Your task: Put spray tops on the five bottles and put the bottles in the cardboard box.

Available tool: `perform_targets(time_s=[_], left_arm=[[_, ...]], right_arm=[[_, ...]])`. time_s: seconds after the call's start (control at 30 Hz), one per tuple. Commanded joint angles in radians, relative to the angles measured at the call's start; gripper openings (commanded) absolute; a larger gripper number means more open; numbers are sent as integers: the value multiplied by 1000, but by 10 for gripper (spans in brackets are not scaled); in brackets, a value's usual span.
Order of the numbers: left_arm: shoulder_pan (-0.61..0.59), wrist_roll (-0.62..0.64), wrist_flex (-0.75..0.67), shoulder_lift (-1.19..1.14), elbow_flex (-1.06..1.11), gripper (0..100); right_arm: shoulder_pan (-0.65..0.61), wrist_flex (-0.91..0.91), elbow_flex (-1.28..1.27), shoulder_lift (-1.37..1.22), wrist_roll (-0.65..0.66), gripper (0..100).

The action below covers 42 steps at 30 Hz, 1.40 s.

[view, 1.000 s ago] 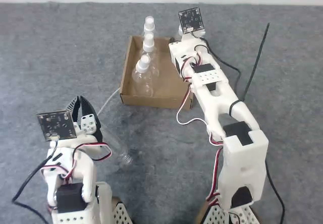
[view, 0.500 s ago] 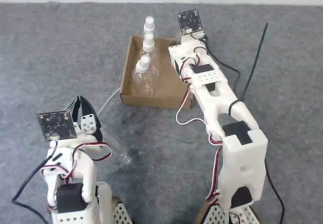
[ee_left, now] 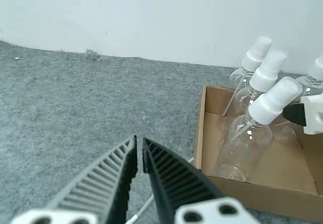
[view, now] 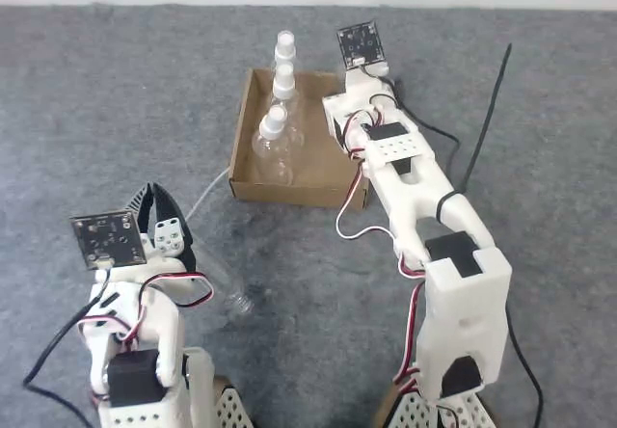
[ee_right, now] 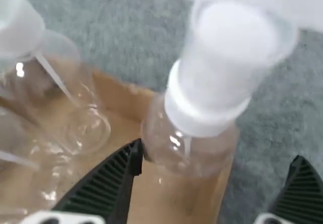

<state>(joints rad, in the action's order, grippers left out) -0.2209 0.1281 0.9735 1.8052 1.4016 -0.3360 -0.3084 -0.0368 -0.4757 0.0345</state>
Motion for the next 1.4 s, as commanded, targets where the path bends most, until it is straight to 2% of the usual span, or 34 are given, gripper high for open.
perform_targets(time_s=[0.0,0.33,0.77,1.37], left_arm=[[-3,3,-31,20,-8,19],[-5,3,-103,20,35,20],[-3,3,-101,20,36,20],[-6,3,-101,20,36,20]], right_arm=[[10,-59,64,116,-12,387],[10,-160,63,183,-14,385],[8,-387,63,303,-14,385],[-93,-731,64,533,-14,372]])
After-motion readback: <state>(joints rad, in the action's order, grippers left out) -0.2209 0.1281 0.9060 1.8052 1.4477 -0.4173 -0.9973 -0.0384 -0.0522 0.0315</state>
